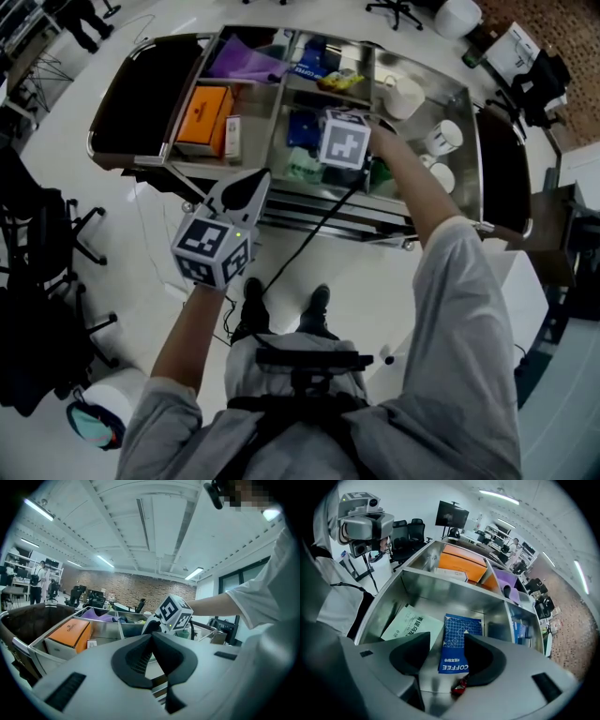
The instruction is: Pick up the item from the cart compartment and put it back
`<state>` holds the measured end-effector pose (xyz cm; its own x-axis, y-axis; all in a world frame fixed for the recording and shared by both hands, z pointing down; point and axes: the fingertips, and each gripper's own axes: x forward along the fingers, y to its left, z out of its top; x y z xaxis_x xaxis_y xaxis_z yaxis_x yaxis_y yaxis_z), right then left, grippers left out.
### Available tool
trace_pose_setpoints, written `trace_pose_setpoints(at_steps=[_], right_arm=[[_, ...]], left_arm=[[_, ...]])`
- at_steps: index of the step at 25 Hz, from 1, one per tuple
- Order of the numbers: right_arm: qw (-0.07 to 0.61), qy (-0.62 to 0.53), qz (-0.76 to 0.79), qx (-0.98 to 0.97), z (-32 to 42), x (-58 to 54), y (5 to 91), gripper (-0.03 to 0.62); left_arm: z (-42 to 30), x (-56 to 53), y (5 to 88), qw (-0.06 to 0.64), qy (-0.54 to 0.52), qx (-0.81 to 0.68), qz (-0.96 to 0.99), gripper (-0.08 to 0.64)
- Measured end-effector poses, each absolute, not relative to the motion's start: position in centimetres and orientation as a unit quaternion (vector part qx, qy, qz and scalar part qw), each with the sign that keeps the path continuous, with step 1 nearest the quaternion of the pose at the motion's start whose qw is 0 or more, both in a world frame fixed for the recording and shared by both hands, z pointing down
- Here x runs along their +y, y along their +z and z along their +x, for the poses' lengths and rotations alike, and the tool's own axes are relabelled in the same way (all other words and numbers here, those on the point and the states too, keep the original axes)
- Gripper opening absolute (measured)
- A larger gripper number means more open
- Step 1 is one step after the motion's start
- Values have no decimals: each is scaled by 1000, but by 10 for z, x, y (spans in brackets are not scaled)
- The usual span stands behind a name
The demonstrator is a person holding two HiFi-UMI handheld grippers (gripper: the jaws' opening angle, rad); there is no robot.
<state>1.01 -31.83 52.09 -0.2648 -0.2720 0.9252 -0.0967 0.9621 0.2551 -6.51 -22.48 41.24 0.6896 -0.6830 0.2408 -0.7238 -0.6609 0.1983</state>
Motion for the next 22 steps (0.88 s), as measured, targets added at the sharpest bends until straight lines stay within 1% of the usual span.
trace_pose_setpoints(at_steps=[12, 13, 15, 17, 19, 20, 22], right_arm=[[621, -62, 103, -774, 11, -337, 555, 226], [623, -63, 103, -773, 13, -338, 556, 207], [622, -66, 103, -774, 13, -340, 556, 199], [615, -68, 106, -778, 10, -342, 555, 133], [614, -71, 107, -779, 10, -343, 555, 118], [614, -72, 106, -779, 10, -344, 554, 93], [612, -77, 103, -780, 9, -344, 552, 64]], left_arm=[[-73, -228, 419, 148, 77, -395, 904, 6], [-73, -228, 420, 149, 78, -395, 903, 6], [-73, -229, 421, 150, 78, -395, 903, 6], [-74, -230, 422, 151, 78, -396, 903, 6], [-74, -231, 423, 151, 78, -396, 903, 6], [-74, -232, 423, 152, 77, -395, 903, 6], [-73, -233, 424, 153, 78, -395, 903, 6]])
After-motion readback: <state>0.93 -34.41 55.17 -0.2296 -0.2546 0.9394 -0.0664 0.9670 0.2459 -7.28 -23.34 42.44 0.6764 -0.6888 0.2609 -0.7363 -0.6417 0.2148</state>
